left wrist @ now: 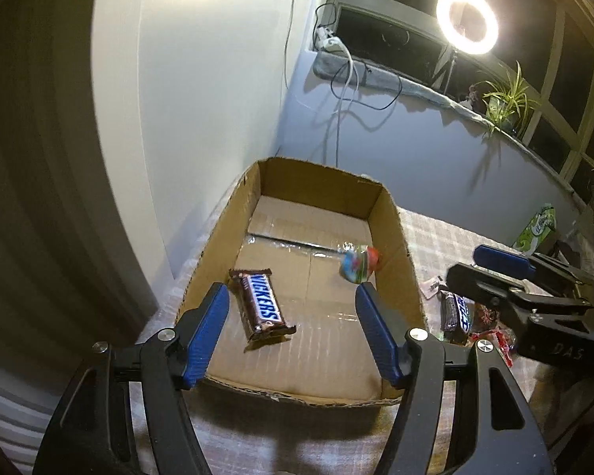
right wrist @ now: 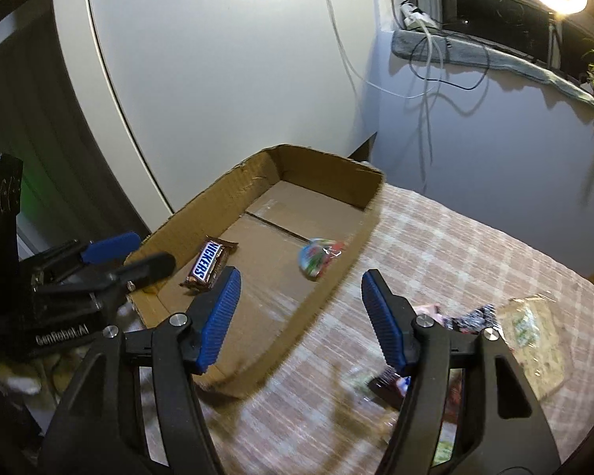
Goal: Organize snacks
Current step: 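Grasp the round brown egg candy with the left gripper while the right gripper grasps the dark snack bag, then carry both snacks into the cardboard box and open both grippers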
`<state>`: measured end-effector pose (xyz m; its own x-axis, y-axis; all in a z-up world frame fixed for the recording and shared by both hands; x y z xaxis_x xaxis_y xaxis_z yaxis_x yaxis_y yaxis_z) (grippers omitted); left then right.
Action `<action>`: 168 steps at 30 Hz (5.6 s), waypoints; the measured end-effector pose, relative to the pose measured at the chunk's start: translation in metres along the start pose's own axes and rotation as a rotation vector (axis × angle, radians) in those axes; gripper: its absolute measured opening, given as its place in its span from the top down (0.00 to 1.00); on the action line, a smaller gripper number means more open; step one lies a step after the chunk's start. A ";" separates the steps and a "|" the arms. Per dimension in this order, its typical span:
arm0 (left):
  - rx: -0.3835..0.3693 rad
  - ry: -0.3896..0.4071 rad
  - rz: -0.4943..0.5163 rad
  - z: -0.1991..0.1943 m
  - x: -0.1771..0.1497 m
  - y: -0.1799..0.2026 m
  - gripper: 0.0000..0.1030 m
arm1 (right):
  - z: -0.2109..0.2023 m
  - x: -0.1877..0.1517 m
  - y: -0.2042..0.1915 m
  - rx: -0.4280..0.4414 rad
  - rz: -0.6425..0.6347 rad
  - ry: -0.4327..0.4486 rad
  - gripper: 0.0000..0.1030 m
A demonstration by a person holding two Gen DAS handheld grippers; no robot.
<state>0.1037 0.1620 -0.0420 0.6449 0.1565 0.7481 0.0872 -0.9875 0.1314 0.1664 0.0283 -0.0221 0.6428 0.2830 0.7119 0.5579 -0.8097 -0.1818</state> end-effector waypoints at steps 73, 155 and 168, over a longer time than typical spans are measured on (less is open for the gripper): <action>-0.282 -0.219 0.308 0.073 -0.073 0.203 0.76 | -0.041 -0.122 0.167 -0.172 0.130 -0.139 0.43; -0.086 -0.056 0.048 0.013 -0.017 0.012 0.62 | 0.027 0.005 -0.023 0.033 -0.103 -0.057 0.33; -0.139 -0.038 0.090 0.005 -0.013 0.053 0.62 | -0.014 -0.008 0.036 -0.057 -0.042 -0.019 0.20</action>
<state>0.1037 0.1076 -0.0486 0.6735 0.0642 0.7364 -0.0760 -0.9849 0.1554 0.1735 -0.0104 -0.0249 0.6292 0.3268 0.7051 0.5546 -0.8244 -0.1128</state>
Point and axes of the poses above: each gripper's, at about its wrist camera, not at the fingertips, and z roughly the way its jaws point, y to its right, x to its top, the point moved 5 cm from there along z, roughly the way its jaws point, and after that the axes turned 4 degrees about z, right-handed, at the moved point
